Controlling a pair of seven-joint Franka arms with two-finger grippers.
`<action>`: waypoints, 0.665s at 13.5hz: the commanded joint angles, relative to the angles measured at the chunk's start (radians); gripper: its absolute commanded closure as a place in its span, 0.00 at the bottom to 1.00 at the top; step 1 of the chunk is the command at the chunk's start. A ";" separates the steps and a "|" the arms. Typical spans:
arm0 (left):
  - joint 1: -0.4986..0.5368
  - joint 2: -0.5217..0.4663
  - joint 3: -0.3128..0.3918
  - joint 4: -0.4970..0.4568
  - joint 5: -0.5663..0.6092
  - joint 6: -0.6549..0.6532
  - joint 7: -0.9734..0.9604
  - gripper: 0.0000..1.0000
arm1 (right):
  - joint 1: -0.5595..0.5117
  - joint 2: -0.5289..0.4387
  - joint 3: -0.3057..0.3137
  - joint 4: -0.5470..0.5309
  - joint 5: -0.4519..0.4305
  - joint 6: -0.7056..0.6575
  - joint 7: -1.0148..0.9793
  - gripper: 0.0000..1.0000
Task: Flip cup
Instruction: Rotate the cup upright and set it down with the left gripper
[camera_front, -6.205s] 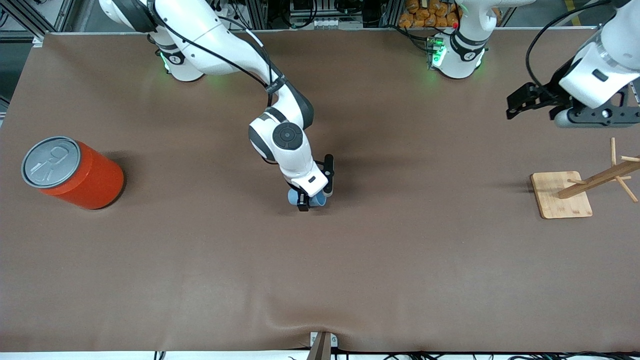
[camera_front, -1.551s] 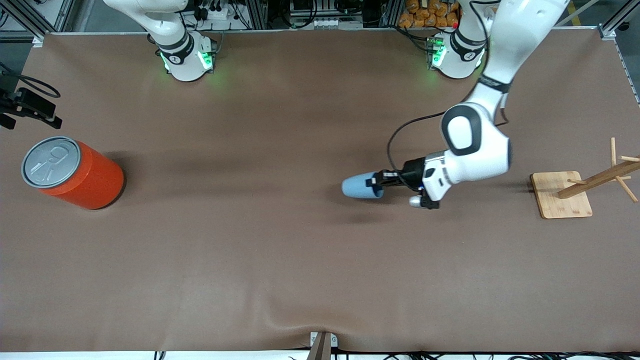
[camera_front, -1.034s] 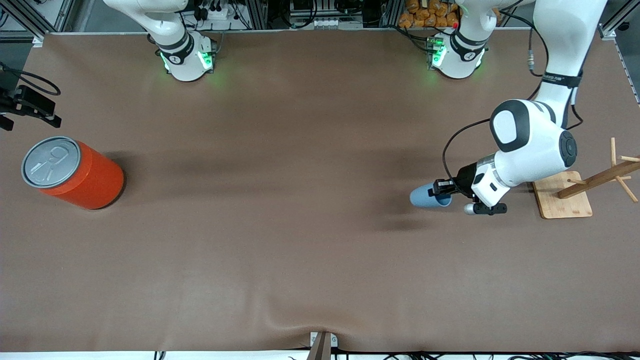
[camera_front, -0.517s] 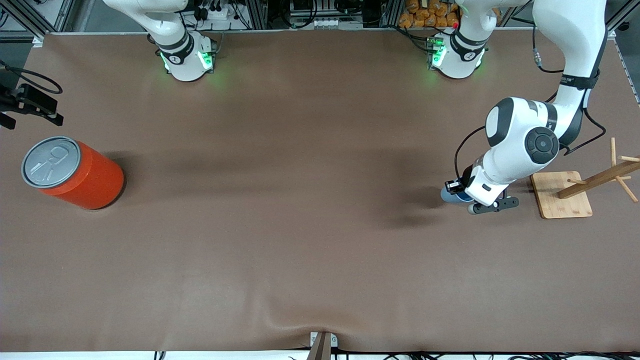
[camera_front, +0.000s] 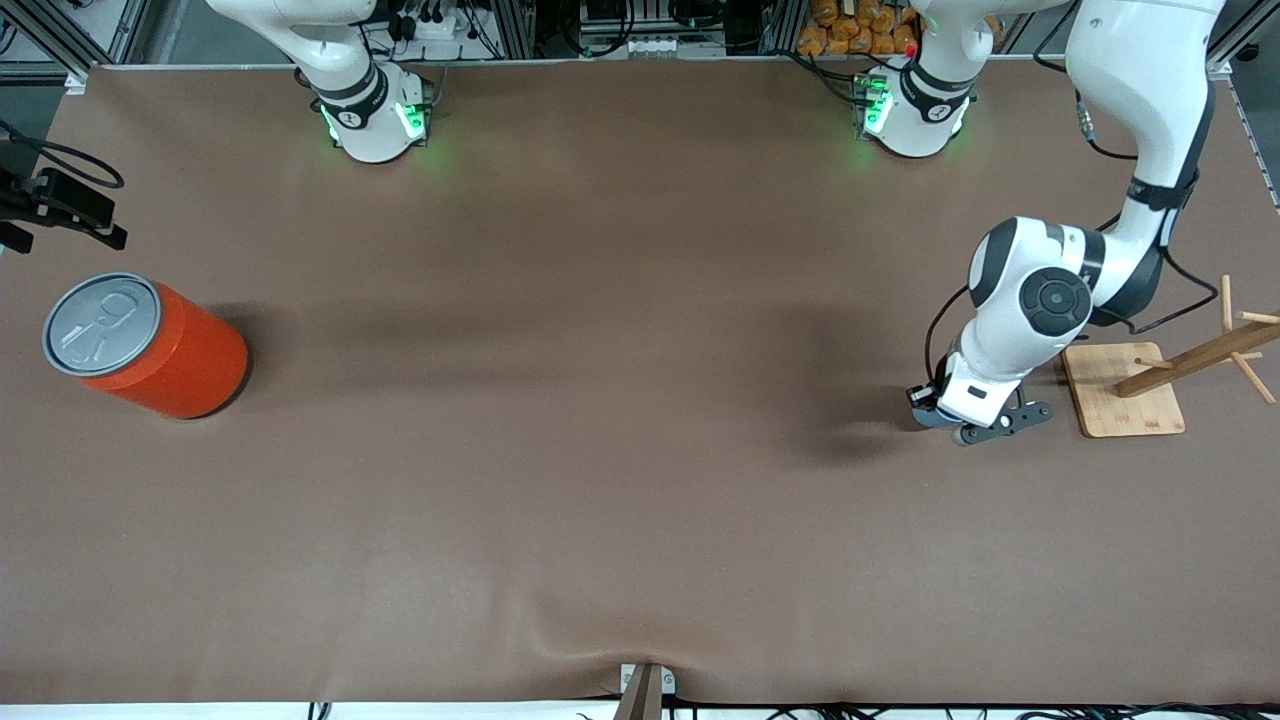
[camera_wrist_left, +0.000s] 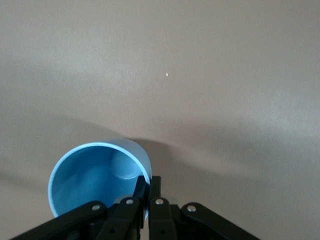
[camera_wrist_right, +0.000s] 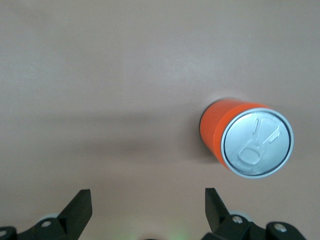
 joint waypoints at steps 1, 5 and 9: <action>0.012 0.029 -0.006 -0.001 0.049 0.047 -0.093 1.00 | 0.006 -0.020 -0.003 -0.007 -0.002 -0.019 0.050 0.00; 0.012 -0.036 -0.015 0.018 0.049 -0.059 -0.127 0.00 | 0.003 -0.020 0.000 -0.004 -0.002 -0.025 0.119 0.00; 0.006 -0.150 -0.023 0.054 0.039 -0.144 -0.116 0.00 | 0.009 -0.017 0.001 0.013 0.010 -0.023 0.103 0.00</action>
